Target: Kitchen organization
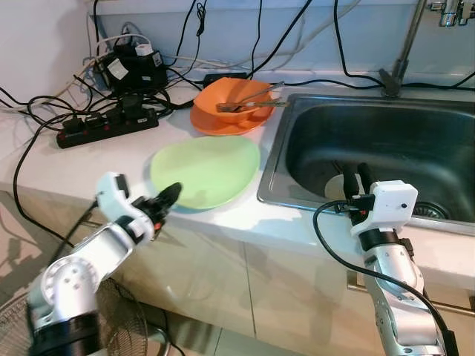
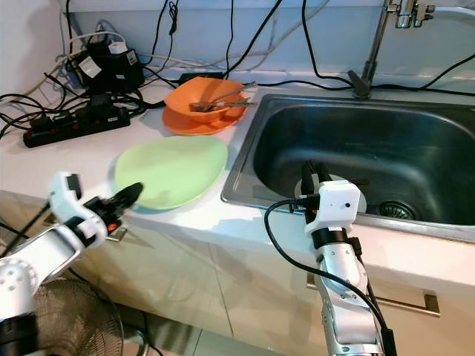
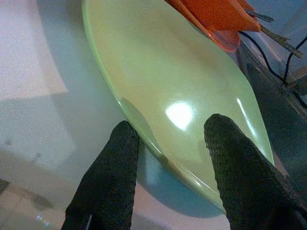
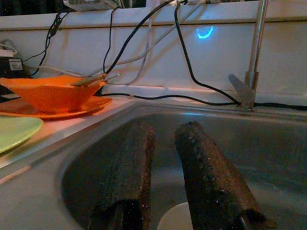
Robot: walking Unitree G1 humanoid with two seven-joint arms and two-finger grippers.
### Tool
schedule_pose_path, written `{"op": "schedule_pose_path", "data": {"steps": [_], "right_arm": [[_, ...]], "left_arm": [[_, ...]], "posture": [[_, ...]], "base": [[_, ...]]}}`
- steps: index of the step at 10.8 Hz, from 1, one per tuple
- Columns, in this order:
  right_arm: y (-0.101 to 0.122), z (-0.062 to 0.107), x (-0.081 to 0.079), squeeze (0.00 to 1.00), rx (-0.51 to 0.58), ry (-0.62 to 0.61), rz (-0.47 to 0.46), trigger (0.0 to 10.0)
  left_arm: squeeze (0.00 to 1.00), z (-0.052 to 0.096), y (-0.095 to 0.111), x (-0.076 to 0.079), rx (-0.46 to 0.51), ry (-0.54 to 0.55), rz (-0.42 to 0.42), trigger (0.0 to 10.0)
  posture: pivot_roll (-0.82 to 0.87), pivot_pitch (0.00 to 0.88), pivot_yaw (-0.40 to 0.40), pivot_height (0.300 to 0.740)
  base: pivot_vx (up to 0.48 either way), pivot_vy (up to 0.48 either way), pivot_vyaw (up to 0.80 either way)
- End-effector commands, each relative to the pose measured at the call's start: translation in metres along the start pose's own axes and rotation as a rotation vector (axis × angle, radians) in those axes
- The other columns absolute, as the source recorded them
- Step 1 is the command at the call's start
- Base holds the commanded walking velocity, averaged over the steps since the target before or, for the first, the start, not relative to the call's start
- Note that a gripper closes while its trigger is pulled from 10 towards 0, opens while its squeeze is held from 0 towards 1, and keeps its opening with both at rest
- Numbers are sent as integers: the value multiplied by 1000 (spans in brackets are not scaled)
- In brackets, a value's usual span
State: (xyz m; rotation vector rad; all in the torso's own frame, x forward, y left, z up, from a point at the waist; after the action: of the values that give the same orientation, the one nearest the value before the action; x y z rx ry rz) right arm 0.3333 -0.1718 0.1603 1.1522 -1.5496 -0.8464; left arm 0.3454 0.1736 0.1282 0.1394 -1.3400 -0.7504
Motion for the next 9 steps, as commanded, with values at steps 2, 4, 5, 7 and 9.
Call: {"op": "schedule_pose_path", "data": {"steps": [2,4,5,7,9], "right_arm": [[-4,1,-1,0,-22,0,11,10000],[-5,1,-1,0,-26,-3,14,10000],[-6,1,-1,0,-27,-4,15,10000],[-7,1,-1,0,-32,-4,17,10000],[-8,1,-1,0,-37,-6,17,10000]], "left_arm": [[0,-11,-15,13,-67,-40,32,10000],[0,-22,-23,16,-63,-27,56,0],[0,-25,-27,19,-65,-32,64,0],[0,-26,-29,20,-66,-34,71,0],[0,-24,-27,17,-52,-26,78,0]], "posture": [[29,6,150,740],[22,0,154,740],[22,0,154,740],[23,0,155,740],[31,4,153,740]], "base": [[0,0,0],[0,0,0],[0,0,0],[0,0,0],[0,0,0]]}}
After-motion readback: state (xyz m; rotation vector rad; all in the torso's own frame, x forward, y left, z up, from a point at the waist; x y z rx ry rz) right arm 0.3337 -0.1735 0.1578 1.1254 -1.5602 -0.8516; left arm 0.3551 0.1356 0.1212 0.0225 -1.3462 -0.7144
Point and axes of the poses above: a point about 5 cm out from each wrist's last joint towards the gripper, its own z axis pointing back from the gripper into the wrist, its own y axis along the axis of the wrist's last joint, x = y × z, the point moved 6 cm from there along -z, pointing out of the wrist towards the gripper, and after that the axes turned 12 degrees about z, right-handed, at the moved point
